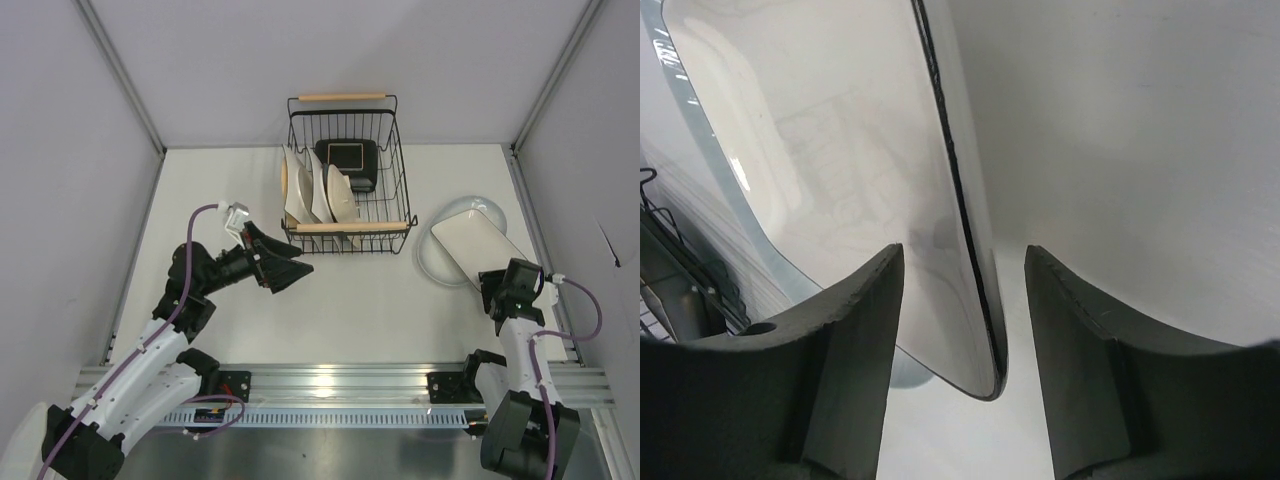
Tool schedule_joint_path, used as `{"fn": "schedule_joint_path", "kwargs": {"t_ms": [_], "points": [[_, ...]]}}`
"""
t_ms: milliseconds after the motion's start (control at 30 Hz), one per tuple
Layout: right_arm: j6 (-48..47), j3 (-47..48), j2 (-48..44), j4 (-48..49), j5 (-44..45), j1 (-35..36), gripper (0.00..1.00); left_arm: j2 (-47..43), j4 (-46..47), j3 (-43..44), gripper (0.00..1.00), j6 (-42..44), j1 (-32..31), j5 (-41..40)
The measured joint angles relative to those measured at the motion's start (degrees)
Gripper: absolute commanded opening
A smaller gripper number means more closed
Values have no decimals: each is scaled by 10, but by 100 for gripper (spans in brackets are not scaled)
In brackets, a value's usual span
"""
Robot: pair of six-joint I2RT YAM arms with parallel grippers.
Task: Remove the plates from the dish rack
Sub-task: Place the plate on the table
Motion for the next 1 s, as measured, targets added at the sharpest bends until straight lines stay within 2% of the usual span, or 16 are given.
{"fn": "schedule_joint_path", "kwargs": {"t_ms": [333, 667, 733, 833, 867, 1000], "points": [[-12, 7, -54, -54, -52, 21, 43, 1, 0, 0, 100, 0, 0, 0], [9, 7, -52, -68, -60, 45, 37, 1, -3, 0, 100, 4, 0, 0], [19, 7, -49, -68, -66, 48, 39, 1, -3, 0, 100, 5, 0, 0], [29, 7, -46, -63, -81, 57, 50, 1, -3, 0, 99, 5, 0, -1], [32, 7, -45, -62, -89, 63, 58, 1, -3, 0, 100, 5, 0, -1], [35, 9, -45, -61, -115, 78, 67, 1, -3, 0, 100, 5, 0, -2]]}}
